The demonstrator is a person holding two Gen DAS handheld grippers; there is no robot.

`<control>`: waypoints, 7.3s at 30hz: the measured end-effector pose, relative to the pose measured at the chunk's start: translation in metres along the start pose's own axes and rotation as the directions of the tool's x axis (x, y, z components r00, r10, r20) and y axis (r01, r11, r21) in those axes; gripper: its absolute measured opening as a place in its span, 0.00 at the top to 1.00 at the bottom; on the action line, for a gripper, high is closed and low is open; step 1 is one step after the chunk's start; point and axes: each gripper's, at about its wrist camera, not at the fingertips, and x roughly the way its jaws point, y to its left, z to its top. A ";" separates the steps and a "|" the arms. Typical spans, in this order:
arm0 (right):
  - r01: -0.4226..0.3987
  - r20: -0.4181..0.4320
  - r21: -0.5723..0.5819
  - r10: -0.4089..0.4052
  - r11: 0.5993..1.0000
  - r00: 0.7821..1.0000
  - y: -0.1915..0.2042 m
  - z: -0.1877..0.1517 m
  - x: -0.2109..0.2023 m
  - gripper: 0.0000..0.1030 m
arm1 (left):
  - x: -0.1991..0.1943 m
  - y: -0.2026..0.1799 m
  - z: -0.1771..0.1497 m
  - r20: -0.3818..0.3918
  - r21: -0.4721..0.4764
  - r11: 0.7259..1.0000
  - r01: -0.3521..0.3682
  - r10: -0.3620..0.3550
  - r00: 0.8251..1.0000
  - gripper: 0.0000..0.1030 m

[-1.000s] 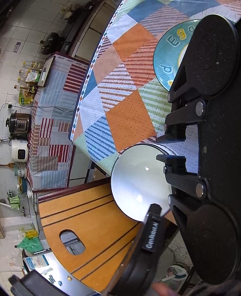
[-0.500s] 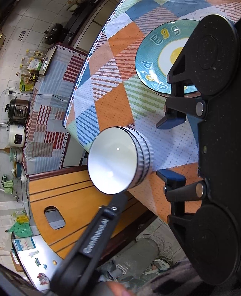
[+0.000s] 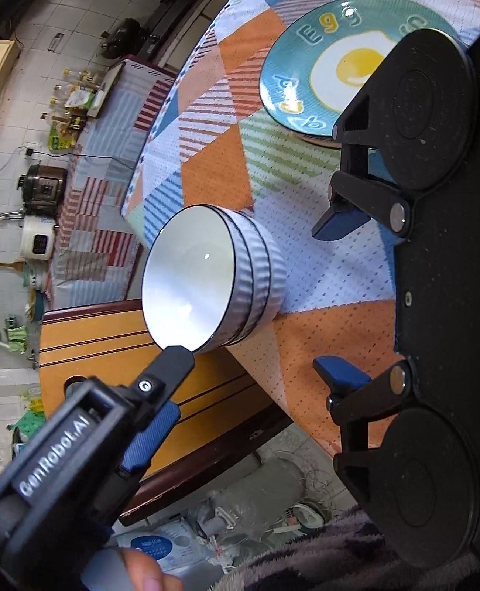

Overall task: Organize plates and bowls
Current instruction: 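Grasp the three-bowl stack rim with the left gripper and lift it, then carry the bowl stack and lower it onto the teal egg plate, then open the left gripper and withdraw from the bowl stack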

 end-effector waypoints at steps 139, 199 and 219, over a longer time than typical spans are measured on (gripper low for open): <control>0.116 0.170 0.163 -0.143 0.980 0.975 -0.155 -0.056 -0.025 0.04 | 0.100 -0.223 0.026 -0.075 0.251 0.966 0.069 -0.052 0.996 0.63; 0.281 0.102 0.287 -0.321 0.916 0.942 -0.123 -0.063 -0.171 0.02 | -0.043 -0.232 -0.036 0.205 0.148 0.988 -0.035 0.004 0.979 0.12; 0.371 0.039 0.294 -0.399 0.881 0.916 -0.089 -0.076 -0.243 0.02 | -0.106 -0.250 -0.104 0.218 0.160 0.978 -0.136 0.100 0.971 0.09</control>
